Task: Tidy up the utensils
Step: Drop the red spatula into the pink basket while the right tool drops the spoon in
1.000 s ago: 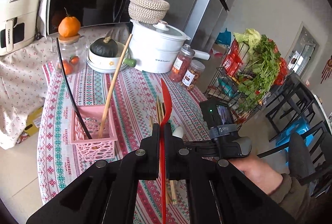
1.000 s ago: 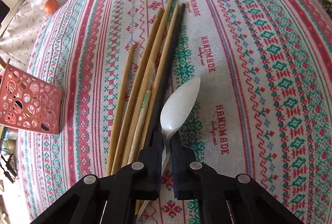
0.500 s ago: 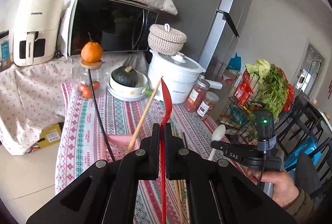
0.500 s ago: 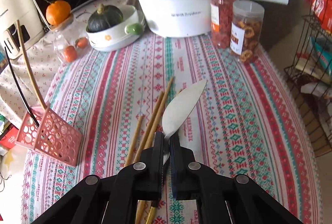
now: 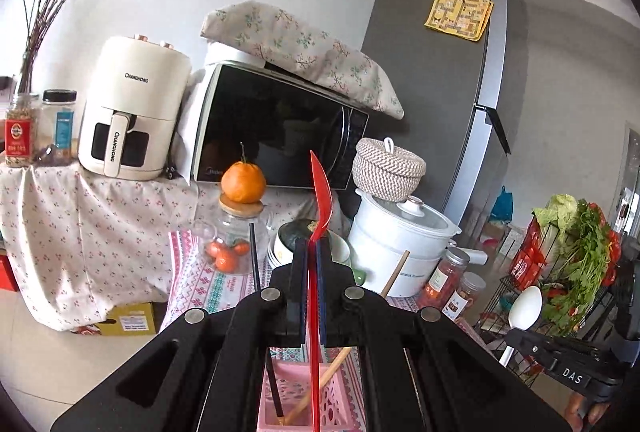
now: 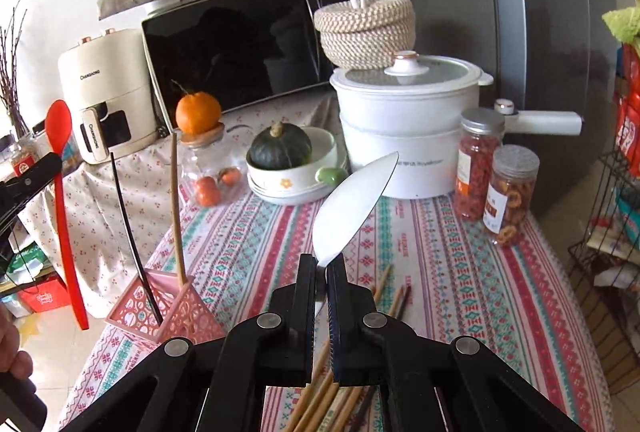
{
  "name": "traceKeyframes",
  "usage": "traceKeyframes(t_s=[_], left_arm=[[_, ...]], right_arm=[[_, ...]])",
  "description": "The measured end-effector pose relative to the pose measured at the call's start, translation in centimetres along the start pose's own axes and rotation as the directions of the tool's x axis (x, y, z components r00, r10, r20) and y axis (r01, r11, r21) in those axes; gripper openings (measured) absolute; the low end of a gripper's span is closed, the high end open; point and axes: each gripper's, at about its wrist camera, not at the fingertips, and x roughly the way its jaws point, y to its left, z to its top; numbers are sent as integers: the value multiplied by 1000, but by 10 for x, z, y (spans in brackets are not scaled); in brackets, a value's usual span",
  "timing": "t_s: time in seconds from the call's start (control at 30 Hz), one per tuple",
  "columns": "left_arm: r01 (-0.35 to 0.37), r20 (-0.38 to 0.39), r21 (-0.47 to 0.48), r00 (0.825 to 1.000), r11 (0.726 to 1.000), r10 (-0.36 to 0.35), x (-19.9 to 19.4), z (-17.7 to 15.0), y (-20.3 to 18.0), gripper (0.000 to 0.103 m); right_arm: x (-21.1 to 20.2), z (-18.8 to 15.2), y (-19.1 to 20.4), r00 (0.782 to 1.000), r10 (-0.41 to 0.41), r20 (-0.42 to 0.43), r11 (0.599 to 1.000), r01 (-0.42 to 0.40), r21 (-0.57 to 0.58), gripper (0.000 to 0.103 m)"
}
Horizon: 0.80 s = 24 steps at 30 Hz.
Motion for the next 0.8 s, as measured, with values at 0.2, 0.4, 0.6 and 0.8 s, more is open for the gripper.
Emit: traceKeyframes(t_s=[0.2,0.4,0.6,0.8], left_arm=[[-48,48,66,998,997,45,17,-16,-8,3],[-97,59,93,994,991,92,27,-36,-8,3],[-102,-37,130,994,986,107,37,-57,-11,6],[-51,-210,39,976,998,58,38,-52,-1,9]], right_arm=[[1,-4,13,1000,8,15,999,-7,-53,4],[2,-5,16,1000,16,22,998,-15,-61,4],[2,-7,19,1000,9,29,997,-6,-82,4],[2,-8,20,1000,3,31,995,0,-98,4]])
